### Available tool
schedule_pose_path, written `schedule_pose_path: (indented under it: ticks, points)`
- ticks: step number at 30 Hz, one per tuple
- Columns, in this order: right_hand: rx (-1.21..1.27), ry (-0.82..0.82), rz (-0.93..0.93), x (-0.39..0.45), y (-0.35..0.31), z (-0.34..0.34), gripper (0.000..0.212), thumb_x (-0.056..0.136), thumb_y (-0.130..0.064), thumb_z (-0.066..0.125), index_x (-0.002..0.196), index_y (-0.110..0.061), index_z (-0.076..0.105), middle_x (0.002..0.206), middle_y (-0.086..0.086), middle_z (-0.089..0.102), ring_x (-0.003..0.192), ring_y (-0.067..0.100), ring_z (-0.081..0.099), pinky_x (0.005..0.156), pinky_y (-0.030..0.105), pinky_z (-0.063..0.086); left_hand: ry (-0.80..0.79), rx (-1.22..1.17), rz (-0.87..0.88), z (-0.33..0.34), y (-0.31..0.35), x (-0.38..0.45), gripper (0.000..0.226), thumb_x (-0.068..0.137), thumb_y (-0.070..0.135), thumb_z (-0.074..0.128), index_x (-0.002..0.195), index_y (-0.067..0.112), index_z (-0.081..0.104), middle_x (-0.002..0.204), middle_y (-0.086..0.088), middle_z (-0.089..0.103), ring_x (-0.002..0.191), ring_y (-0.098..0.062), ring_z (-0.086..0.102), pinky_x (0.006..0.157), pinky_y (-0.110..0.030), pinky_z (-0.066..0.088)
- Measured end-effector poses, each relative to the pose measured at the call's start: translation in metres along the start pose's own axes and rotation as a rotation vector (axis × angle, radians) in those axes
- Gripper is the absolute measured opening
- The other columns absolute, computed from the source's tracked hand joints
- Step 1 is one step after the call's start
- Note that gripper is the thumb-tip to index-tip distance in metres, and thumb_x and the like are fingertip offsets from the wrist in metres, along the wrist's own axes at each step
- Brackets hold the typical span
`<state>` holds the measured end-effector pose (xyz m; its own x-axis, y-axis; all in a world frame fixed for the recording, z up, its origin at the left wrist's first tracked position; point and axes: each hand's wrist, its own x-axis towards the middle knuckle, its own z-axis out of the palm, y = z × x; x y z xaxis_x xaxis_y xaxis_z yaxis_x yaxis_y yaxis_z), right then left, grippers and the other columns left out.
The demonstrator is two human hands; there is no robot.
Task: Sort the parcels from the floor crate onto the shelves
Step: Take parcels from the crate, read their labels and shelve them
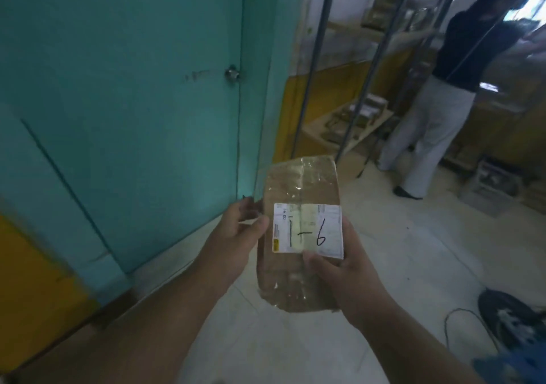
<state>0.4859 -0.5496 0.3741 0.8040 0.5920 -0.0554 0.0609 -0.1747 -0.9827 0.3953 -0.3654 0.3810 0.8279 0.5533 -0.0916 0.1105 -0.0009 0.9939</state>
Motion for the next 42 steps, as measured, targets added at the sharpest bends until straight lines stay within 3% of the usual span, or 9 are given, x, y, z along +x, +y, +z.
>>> schedule_pose_path:
  ticks: [2, 7, 12, 16, 19, 27, 32, 36, 42]
  points:
    - [0.023, 0.048, 0.004, 0.029, 0.008, -0.024, 0.072, 0.090, -0.011, 0.072, 0.145, -0.043, 0.038, 0.122, -0.016, 0.069, 0.110, 0.011, 0.068, 0.091, 0.046, 0.058, -0.032, 0.023, 0.038, 0.027, 0.001, 0.037, 0.039, 0.090, 0.046, 0.064, 0.125, 0.047, 0.047, 0.124, 0.019, 0.060, 0.112, -0.007, 0.061, 0.104, -0.048, 0.046]
    - [0.021, 0.142, 0.004, 0.098, 0.028, -0.089, 0.074, 0.088, -0.012, 0.073, 0.143, -0.046, 0.037, 0.124, -0.011, 0.069, 0.112, 0.015, 0.068, 0.093, 0.050, 0.057, -0.164, 0.092, 0.062, 0.097, -0.002, 0.135, 0.030, 0.087, 0.050, 0.062, 0.112, 0.059, 0.048, 0.123, 0.016, 0.064, 0.112, -0.009, 0.063, 0.097, -0.044, 0.053]
    - [0.047, 0.286, 0.044, 0.144, 0.039, -0.182, 0.075, 0.089, -0.009, 0.072, 0.146, -0.041, 0.035, 0.126, -0.004, 0.069, 0.114, 0.021, 0.067, 0.091, 0.053, 0.057, -0.364, 0.092, 0.037, 0.203, 0.012, 0.227, 0.031, 0.094, 0.042, 0.060, 0.120, 0.052, 0.047, 0.125, 0.015, 0.063, 0.116, -0.009, 0.059, 0.093, -0.037, 0.053]
    - [0.064, 0.420, 0.078, 0.173, 0.061, -0.268, 0.074, 0.089, -0.008, 0.072, 0.145, -0.042, 0.037, 0.123, -0.007, 0.069, 0.114, 0.019, 0.067, 0.089, 0.050, 0.059, -0.504, 0.123, 0.042, 0.304, 0.018, 0.285, 0.039, 0.095, 0.039, 0.058, 0.132, 0.041, 0.046, 0.127, 0.013, 0.059, 0.115, -0.008, 0.058, 0.077, -0.023, 0.049]
    - [0.061, 0.498, 0.110, 0.201, 0.088, -0.339, 0.077, 0.082, -0.019, 0.076, 0.144, -0.045, 0.037, 0.126, -0.005, 0.068, 0.115, 0.022, 0.067, 0.091, 0.055, 0.056, -0.541, 0.137, 0.028, 0.382, 0.014, 0.326, 0.056, 0.091, 0.049, 0.061, 0.142, 0.036, 0.041, 0.129, 0.013, 0.058, 0.115, -0.009, 0.058, 0.088, -0.032, 0.053]
    - [0.027, 0.418, 0.059, 0.323, 0.086, -0.527, 0.078, 0.085, -0.011, 0.075, 0.144, -0.045, 0.037, 0.123, -0.003, 0.069, 0.111, 0.021, 0.069, 0.089, 0.053, 0.058, -0.478, 0.100, 0.042, 0.542, 0.051, 0.439, 0.058, 0.084, 0.053, 0.064, 0.137, 0.042, 0.043, 0.125, 0.017, 0.060, 0.114, -0.007, 0.060, 0.098, -0.046, 0.053]
    - [0.007, 0.368, -0.020, 0.439, 0.071, -0.600, 0.080, 0.083, -0.009, 0.075, 0.147, -0.038, 0.037, 0.126, -0.005, 0.069, 0.114, 0.018, 0.067, 0.092, 0.052, 0.056, -0.352, 0.057, 0.105, 0.598, 0.095, 0.540, 0.050, 0.085, 0.047, 0.065, 0.131, 0.048, 0.044, 0.122, 0.018, 0.061, 0.111, -0.007, 0.061, 0.094, -0.044, 0.055]
    - [0.012, 0.372, -0.086, 0.538, 0.058, -0.647, 0.082, 0.082, -0.013, 0.078, 0.146, -0.043, 0.037, 0.127, -0.007, 0.068, 0.114, 0.017, 0.067, 0.092, 0.052, 0.056, -0.331, 0.081, 0.183, 0.636, 0.136, 0.633, 0.045, 0.094, 0.032, 0.063, 0.132, 0.043, 0.042, 0.116, 0.019, 0.061, 0.100, 0.000, 0.062, 0.078, -0.025, 0.055]
    - [0.018, 0.399, -0.154, 0.644, 0.012, -0.726, 0.081, 0.084, -0.009, 0.077, 0.142, -0.049, 0.039, 0.120, -0.012, 0.070, 0.107, 0.012, 0.070, 0.088, 0.047, 0.059, -0.323, 0.053, 0.299, 0.697, 0.208, 0.748, 0.059, 0.090, 0.041, 0.065, 0.143, 0.036, 0.039, 0.120, 0.012, 0.062, 0.106, -0.007, 0.064, 0.086, -0.036, 0.059]
